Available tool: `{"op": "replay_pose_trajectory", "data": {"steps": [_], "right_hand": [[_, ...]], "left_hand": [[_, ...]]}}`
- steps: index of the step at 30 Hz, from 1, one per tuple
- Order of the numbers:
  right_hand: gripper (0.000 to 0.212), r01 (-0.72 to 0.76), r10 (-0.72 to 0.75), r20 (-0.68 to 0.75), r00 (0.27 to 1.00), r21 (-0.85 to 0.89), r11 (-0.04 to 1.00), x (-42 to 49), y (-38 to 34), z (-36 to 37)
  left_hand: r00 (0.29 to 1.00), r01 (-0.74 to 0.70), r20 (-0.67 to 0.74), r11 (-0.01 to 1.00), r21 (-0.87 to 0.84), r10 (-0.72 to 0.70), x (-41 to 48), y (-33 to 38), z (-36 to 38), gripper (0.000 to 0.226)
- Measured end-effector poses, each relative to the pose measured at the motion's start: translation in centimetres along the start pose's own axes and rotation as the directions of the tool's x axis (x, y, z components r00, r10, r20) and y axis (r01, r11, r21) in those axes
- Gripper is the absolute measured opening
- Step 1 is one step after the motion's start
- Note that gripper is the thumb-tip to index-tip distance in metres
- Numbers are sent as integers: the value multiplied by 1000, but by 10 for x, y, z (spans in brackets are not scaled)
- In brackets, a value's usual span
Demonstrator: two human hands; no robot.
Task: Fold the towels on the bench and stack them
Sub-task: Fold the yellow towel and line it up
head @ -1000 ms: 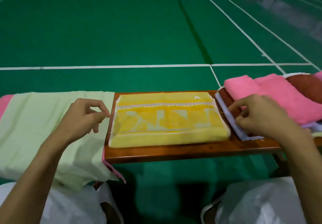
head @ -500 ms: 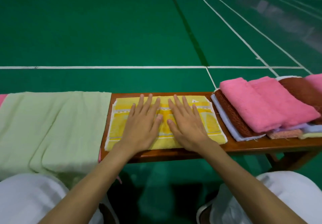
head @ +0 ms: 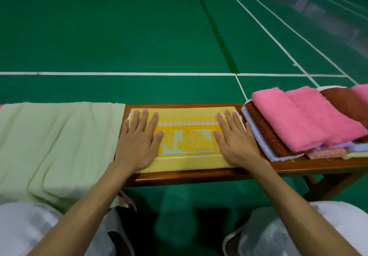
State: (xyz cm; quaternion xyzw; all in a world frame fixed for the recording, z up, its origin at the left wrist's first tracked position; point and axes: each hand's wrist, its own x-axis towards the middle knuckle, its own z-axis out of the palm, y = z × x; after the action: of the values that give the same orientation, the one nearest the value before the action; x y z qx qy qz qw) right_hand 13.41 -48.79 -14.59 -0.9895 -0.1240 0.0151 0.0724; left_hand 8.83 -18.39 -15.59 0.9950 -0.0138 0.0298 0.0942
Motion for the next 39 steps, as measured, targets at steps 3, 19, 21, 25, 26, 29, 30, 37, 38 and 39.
{"op": "replay_pose_trajectory", "data": {"steps": [3, 19, 21, 25, 26, 29, 30, 37, 38, 39], "right_hand": [[79, 3, -3, -2, 1000, 11, 1000, -1, 1, 0], [61, -333, 380, -152, 913, 261, 906, -3, -18, -36], [59, -383, 418, -128, 899, 227, 895, -3, -22, -39], [47, -445, 459, 11, 888, 270, 854, -1, -21, -46], [39, -441, 455, 30, 890, 306, 843, -2, -17, -47], [33, -401, 427, 33, 904, 416, 816, -2, -5, -49], [31, -367, 406, 14, 914, 456, 811, -3, -2, -52], [29, -128, 320, -194, 927, 641, 756, -15, 10, -88], [35, -105, 324, -227, 918, 649, 753, -18, 9, -95], [42, -85, 324, -251, 912, 657, 749, -21, 9, -102]], "left_hand": [[1000, 4, 2, 1000, -6, -4, 0, -1, 1, 73], [993, -110, -51, 990, -87, 106, -15, 33, -21, 73], [984, -177, -39, 979, -104, 174, -23, 46, -17, 67], [980, -198, 27, 980, -23, 199, -30, 58, -2, 63], [980, -195, 33, 981, -14, 196, -30, 60, 1, 63], [981, -188, 45, 982, 0, 188, -29, 63, 5, 64], [980, -196, 46, 981, 0, 196, -30, 63, 5, 65], [971, 79, -30, 435, -897, -239, -22, 79, -32, 26], [950, 178, 90, 281, -943, -299, -17, 75, -43, 21], [931, 279, 229, 148, -949, -285, -13, 68, -51, 22]]}}
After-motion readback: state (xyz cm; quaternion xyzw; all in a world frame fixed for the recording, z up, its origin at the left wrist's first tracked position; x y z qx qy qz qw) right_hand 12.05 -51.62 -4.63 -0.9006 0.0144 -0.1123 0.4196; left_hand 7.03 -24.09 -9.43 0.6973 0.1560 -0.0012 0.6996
